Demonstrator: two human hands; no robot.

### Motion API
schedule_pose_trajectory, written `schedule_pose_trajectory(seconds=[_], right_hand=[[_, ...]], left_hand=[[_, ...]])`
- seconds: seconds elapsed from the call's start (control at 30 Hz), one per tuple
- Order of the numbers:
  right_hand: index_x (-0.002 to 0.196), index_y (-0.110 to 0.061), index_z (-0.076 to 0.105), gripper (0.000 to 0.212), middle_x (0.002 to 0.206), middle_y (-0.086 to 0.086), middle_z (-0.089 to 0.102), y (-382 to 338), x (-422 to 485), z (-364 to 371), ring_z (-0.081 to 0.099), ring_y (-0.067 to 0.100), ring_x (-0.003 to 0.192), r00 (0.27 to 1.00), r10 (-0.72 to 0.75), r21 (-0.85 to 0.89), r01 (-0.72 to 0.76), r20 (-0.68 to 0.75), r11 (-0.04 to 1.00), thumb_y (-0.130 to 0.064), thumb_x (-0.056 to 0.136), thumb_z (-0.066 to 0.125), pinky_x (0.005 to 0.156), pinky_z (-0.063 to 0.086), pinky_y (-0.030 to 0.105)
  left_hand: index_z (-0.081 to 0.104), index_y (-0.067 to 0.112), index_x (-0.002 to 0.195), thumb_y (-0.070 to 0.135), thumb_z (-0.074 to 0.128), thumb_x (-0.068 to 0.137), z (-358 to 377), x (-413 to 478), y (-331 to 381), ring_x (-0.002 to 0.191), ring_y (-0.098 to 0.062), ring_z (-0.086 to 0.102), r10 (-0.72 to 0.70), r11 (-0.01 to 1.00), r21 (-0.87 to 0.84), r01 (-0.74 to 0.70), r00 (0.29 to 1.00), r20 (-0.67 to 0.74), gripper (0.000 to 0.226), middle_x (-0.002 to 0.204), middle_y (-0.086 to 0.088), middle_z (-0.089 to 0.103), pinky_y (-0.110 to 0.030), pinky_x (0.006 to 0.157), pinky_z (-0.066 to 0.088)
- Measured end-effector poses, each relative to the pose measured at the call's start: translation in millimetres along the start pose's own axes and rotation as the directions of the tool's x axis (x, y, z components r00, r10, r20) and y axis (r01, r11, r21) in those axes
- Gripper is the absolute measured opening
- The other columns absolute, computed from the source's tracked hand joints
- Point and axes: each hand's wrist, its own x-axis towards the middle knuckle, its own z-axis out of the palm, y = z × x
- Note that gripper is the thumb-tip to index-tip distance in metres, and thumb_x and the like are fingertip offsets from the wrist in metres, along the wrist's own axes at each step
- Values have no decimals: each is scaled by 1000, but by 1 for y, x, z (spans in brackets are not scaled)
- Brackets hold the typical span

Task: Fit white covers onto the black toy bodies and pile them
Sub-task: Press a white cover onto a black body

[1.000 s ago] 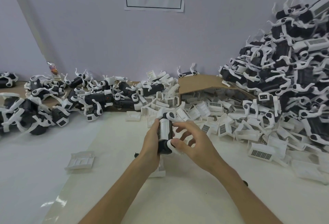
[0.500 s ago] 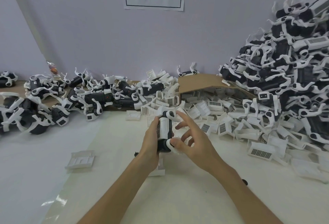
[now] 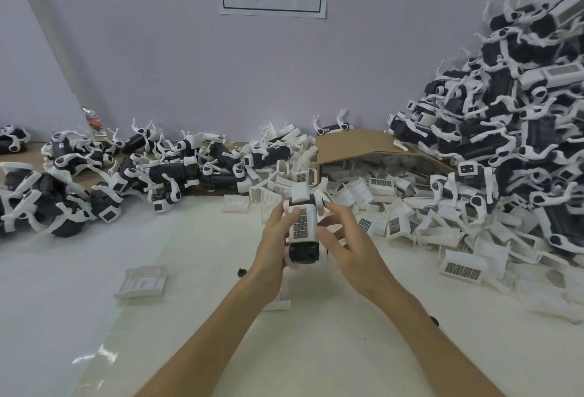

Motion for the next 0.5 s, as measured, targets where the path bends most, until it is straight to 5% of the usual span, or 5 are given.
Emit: schedule_pose_trajectory(seconds=[0.13,0.27,0.4,0.5], right_hand=[[112,-46,48,15,103,-26,61,-1,4,-7,63,2,88,994,31,53,-25,-107,998,-39,101,55,71,44,12],[116,-40,49,20,101,-20,62,-5,3,-5,62,4,88,986,39,66,-29,-161,997,-43,98,57,74,45,16],[119,-36,54,31,105,-14,58,-7,3,-5,57,3,94,984,25,25,-21,-178,999,-48,90,55,74,43,15],[116,-33,58,33,110,-13,55,-7,4,-8,56,2,95,978,46,37,-39,-202,999,-48,87,56,77,44,19]], left_hand=[[49,47,137,34,72,84,3,-2,-1,109,-24,69,76,987,140,-83,996,52,59,117,0,73,-53,96,55],[44,49,139,25,73,91,6,-3,-3,105,-12,70,151,964,198,-175,980,133,62,114,7,74,-29,83,58],[44,46,143,25,75,89,7,-3,-2,108,-12,69,165,953,228,-198,974,157,66,118,7,73,-33,93,56],[45,50,141,23,68,94,6,-4,-3,103,-10,71,150,949,246,-196,969,194,59,110,8,76,-23,82,56]])
